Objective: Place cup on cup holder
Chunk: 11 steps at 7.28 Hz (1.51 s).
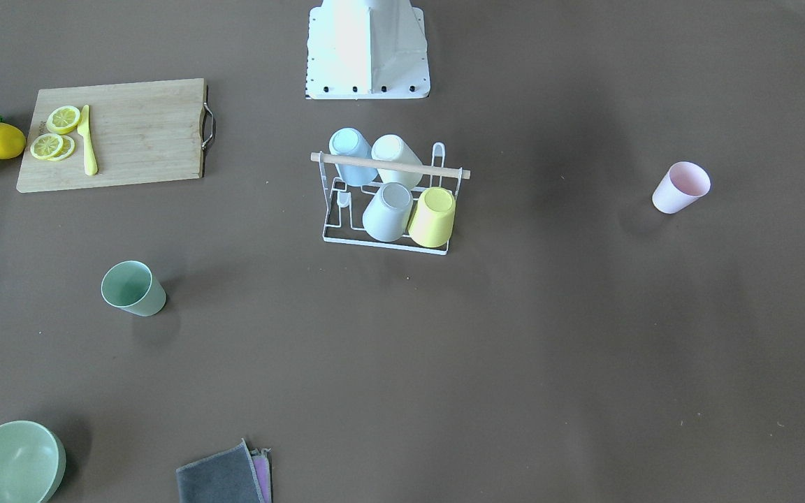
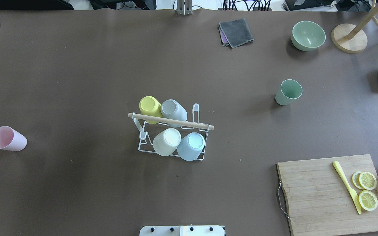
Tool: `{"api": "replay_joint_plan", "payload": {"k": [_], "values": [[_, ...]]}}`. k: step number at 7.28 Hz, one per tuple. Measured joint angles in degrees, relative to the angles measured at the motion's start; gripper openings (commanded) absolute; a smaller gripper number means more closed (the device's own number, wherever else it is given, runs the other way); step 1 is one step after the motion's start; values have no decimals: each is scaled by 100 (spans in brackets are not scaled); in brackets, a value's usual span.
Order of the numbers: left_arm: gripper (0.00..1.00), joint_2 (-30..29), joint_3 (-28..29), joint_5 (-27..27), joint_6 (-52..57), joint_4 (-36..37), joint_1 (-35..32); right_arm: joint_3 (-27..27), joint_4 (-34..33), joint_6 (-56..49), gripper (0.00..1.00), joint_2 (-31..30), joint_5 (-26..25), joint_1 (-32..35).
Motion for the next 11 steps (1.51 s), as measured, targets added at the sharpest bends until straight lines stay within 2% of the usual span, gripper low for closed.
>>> {"api": "replay_joint_plan", "payload": {"k": [11], "values": [[99,31,-1,125,-7,37,-4,-56,34,-8,100,-24,4,-13]]}}
